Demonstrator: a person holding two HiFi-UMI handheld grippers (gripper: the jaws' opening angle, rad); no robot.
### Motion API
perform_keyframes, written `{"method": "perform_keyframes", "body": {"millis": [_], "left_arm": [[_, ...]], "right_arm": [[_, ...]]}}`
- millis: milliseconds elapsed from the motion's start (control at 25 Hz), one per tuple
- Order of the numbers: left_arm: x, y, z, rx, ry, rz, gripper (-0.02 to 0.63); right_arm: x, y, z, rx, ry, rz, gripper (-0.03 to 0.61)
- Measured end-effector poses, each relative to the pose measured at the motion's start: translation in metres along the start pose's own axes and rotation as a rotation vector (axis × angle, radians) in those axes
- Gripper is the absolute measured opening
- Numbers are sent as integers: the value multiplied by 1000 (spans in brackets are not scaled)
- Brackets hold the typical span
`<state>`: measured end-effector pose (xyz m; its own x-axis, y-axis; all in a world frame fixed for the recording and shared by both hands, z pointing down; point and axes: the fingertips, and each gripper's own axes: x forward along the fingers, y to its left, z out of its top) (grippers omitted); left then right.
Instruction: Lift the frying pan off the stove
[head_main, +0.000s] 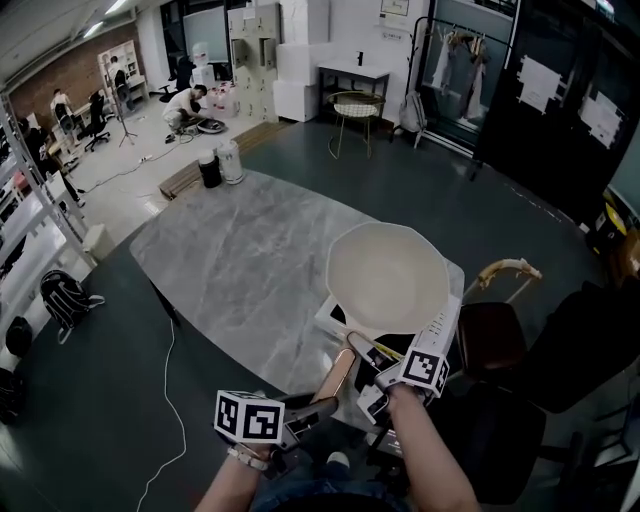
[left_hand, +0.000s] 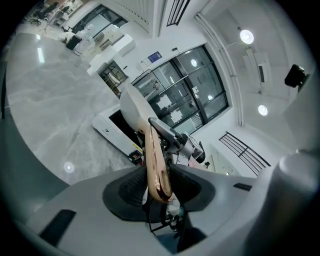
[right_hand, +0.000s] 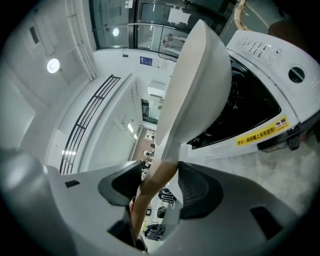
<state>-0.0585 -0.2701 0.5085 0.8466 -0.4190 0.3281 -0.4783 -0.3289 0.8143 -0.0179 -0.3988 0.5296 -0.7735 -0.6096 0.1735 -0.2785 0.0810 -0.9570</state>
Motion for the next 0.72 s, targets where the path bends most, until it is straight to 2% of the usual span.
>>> {"method": "perform_keyframes", "body": {"millis": [400, 720], "left_arm": [[2, -3, 0, 25, 76, -7, 152], [-7, 9, 5, 46, 93, 21, 152]], "right_arm": [[41, 1, 0, 125, 43, 43, 229], [57, 6, -5, 93, 68, 69, 210]]}}
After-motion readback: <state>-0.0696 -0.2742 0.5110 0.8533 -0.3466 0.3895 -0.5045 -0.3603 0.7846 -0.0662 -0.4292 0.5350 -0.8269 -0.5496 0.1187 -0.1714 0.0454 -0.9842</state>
